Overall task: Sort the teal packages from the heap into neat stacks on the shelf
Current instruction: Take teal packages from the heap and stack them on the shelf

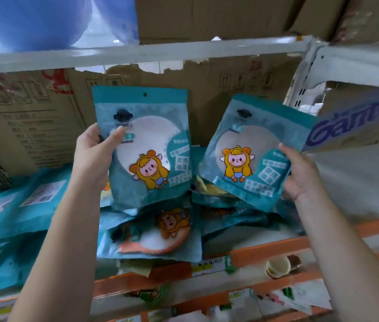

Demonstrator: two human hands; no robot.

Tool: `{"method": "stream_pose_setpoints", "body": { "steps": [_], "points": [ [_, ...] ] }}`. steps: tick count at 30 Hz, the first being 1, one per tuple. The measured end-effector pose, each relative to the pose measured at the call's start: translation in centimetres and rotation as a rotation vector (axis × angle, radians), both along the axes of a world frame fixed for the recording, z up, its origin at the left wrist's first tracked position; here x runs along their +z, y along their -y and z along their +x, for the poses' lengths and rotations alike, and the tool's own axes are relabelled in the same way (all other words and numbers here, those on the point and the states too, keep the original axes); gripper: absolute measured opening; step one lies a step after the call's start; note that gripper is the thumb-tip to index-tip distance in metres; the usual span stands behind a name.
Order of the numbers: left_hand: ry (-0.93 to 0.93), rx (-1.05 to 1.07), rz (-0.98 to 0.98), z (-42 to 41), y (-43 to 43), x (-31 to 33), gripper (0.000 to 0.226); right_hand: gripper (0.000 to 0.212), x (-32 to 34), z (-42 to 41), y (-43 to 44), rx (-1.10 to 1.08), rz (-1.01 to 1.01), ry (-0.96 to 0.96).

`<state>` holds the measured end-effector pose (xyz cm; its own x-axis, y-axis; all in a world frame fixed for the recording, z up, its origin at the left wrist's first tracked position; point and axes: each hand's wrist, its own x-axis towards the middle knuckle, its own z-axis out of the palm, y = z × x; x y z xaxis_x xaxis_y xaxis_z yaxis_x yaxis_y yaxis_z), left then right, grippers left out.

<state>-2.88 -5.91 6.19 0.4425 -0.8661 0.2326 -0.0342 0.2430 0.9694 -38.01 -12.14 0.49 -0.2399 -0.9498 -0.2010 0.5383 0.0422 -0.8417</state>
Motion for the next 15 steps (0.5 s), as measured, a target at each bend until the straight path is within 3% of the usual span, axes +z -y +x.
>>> {"method": "stream_pose_setpoints", "body": {
  "steps": [4,10,15],
  "points": [
    [0.024,-0.057,-0.006,-6.7,1.6,0.7,0.005,0.026,-0.8,-6.5,-1.7,-0.055,-0.013,-0.054],
    [0.196,-0.151,0.002,-22.0,3.7,-0.9,0.007,0.005,-1.9,-20.1,-4.8,-0.160,-0.021,-0.217],
    [0.151,-0.263,0.084,-34.8,4.1,-4.4,0.005,0.003,-3.0,-31.9,-7.4,-0.272,0.016,-0.316]
  ]
}}
